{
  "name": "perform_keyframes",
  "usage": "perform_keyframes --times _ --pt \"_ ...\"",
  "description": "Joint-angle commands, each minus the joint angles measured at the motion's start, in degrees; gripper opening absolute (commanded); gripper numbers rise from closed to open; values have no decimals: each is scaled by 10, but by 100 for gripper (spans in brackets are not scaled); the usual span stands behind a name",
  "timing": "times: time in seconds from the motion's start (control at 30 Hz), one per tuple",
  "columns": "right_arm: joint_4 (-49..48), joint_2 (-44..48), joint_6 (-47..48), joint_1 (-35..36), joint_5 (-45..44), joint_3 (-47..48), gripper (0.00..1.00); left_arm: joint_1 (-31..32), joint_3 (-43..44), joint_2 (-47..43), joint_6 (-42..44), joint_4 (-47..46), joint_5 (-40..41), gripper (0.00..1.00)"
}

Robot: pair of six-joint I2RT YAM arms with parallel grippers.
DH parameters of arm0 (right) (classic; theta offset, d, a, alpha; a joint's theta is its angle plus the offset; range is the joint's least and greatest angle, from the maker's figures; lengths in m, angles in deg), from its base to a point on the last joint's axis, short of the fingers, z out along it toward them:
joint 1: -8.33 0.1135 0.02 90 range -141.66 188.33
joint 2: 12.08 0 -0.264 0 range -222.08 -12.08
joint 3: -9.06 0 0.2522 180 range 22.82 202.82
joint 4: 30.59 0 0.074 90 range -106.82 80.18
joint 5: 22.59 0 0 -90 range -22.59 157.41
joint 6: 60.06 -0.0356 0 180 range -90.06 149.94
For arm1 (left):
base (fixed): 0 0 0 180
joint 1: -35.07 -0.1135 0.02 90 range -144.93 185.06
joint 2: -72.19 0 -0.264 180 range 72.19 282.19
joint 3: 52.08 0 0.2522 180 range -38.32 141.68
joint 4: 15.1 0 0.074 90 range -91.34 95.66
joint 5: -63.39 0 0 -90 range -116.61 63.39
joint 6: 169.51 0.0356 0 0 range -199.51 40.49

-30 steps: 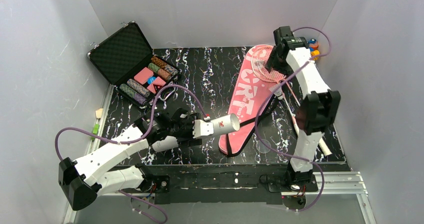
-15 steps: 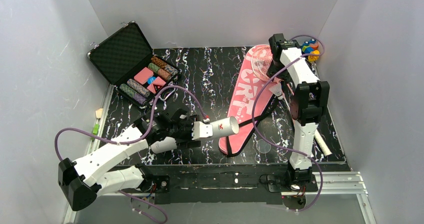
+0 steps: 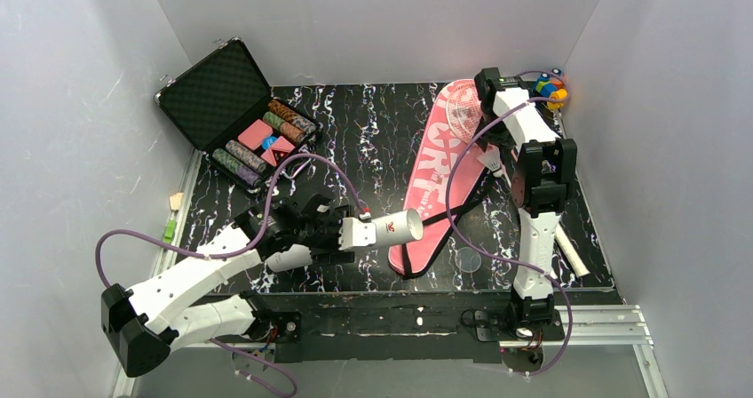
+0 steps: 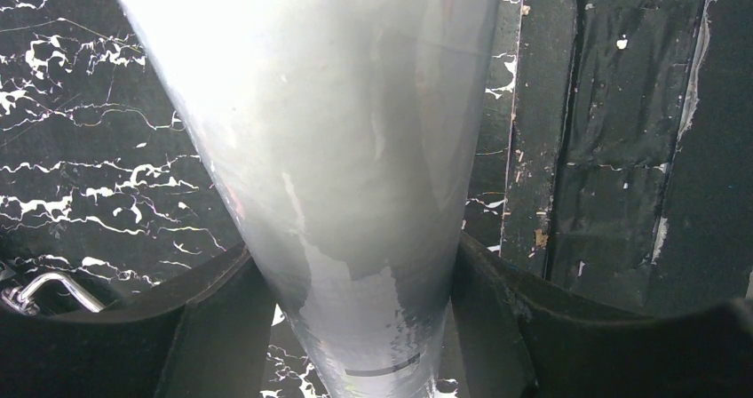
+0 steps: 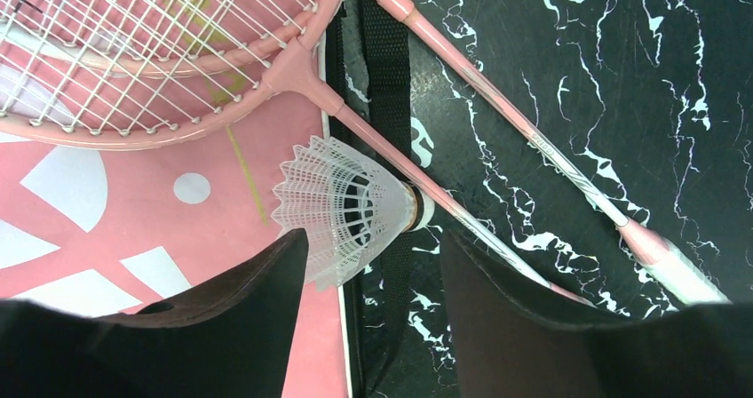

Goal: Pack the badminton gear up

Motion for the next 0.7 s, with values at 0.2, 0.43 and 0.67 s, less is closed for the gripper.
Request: perform_keyframes --times 0.2,0.43,0.67 --pt "-21 16 -9 -3 -6 -22 43 3 -3 -17 7 -8 -9 46" --pt "-17 26 -12 -3 0 -31 31 2 -4 -20 7 -9 -8 46" --pt "-18 90 -7 4 20 -53 1 3 -6 -19 7 -13 -8 46"
